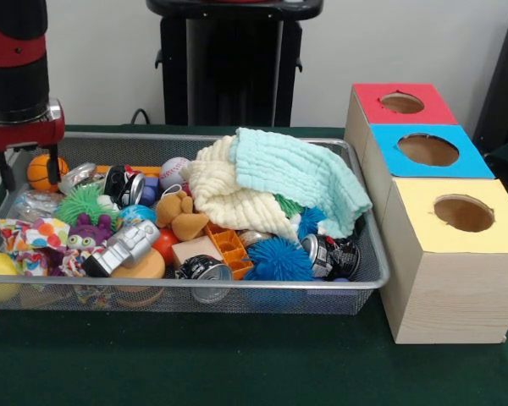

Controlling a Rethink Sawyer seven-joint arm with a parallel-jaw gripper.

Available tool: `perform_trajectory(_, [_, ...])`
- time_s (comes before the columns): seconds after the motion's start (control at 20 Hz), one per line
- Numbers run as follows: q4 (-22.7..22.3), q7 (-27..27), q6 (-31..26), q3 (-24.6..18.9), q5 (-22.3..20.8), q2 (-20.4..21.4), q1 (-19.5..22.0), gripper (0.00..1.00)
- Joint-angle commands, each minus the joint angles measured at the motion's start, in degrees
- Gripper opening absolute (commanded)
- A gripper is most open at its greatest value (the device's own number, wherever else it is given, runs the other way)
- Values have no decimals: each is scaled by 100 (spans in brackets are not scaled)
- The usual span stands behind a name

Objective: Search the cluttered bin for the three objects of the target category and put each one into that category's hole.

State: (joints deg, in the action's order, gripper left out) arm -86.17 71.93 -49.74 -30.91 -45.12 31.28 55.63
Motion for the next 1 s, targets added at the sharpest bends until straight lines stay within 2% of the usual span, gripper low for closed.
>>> perform_trajectory(0.05, [-53,-458,-18,176,-120,-409,-51,100])
perform_trajectory(0.3, [2,-531,52,201,-197,-488,-53,100])
perform_trajectory(1.0, [205,-1214,-360,83,-210,-337,15,100])
